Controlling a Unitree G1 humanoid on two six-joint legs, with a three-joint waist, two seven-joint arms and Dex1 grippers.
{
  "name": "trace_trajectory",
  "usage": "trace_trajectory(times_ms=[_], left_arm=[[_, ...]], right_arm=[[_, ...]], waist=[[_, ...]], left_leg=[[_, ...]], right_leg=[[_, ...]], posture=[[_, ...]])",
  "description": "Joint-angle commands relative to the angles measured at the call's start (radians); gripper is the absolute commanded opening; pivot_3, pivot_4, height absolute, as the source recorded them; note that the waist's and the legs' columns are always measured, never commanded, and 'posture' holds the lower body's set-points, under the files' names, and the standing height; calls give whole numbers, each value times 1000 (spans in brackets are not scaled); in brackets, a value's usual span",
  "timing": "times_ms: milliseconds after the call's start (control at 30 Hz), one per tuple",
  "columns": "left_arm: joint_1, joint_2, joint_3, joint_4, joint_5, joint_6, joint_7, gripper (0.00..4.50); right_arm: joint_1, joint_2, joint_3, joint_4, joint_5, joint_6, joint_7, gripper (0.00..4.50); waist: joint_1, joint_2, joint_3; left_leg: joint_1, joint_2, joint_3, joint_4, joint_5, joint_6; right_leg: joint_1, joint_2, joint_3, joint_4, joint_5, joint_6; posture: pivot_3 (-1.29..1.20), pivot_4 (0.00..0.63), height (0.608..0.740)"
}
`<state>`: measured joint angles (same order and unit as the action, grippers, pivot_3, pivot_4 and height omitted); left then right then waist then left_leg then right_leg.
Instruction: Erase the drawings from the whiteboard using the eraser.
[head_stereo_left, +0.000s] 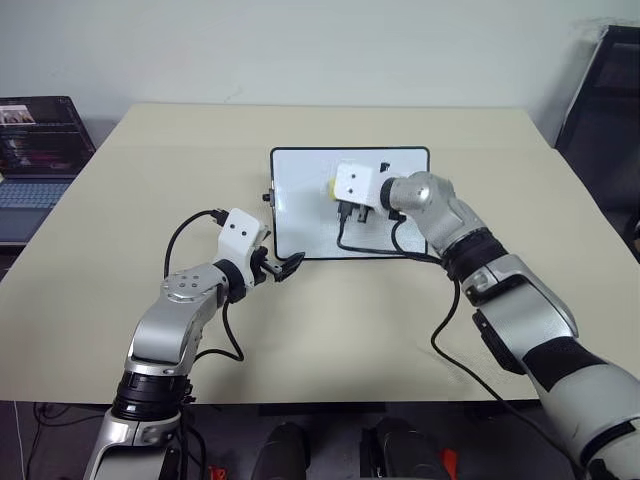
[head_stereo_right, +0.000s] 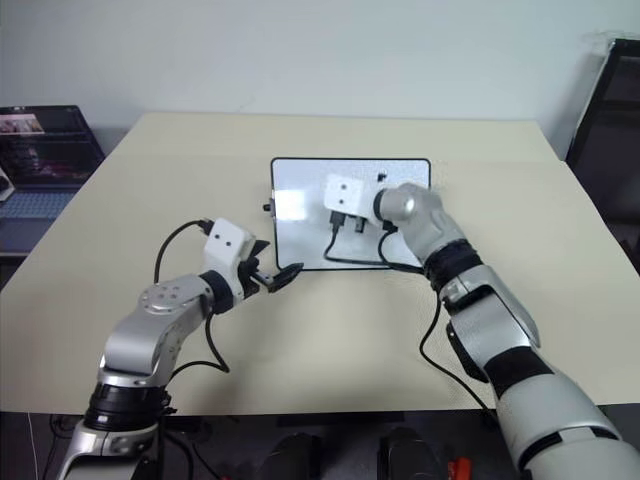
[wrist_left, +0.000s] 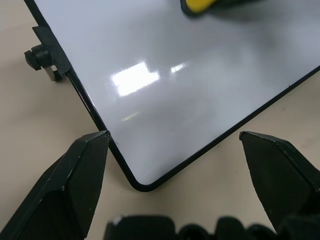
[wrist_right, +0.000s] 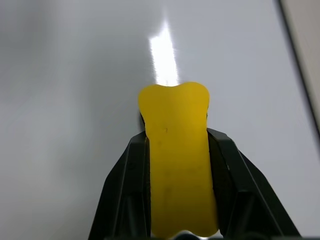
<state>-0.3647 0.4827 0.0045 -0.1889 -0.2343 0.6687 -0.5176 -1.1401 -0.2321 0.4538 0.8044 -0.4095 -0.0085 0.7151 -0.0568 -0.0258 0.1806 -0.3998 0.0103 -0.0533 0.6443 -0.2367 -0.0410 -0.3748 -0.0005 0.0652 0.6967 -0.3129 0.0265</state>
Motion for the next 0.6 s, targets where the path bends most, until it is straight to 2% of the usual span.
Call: trace_trajectory(times_ms=[33, 233, 433, 600], left_arm=[[-11, 4, 8, -18, -7, -15, -9, 4500], [-41, 1, -3, -35, -13, 6, -12, 4500], [-93, 19, -51, -49, -12, -6, -70, 4500], [-123, 50, -109, -71, -20, -38, -166, 4500]], right_arm=[[35, -15, 19, -60, -21, 24, 30, 1161], [68, -44, -57, -174, 19, 71, -13, 1158], [288, -107, -223, -577, 149, 292, 19, 1157], [504, -151, -341, -921, 195, 497, -21, 1156]], waist=[[0, 0, 0], [4, 0, 0], [22, 0, 0], [25, 0, 0]], left_leg=[[0, 0, 0, 0, 0, 0], [0, 0, 0, 0, 0, 0], [-4, 0, -2, -1, 0, 0], [-10, 0, -2, -1, 0, 0]], right_leg=[[0, 0, 0, 0, 0, 0], [0, 0, 0, 0, 0, 0], [-1, 0, -1, -5, 0, 0], [-6, 0, -1, -7, 0, 0]], posture=[[0, 150, 740], [0, 150, 740], [0, 150, 740], [0, 150, 740]])
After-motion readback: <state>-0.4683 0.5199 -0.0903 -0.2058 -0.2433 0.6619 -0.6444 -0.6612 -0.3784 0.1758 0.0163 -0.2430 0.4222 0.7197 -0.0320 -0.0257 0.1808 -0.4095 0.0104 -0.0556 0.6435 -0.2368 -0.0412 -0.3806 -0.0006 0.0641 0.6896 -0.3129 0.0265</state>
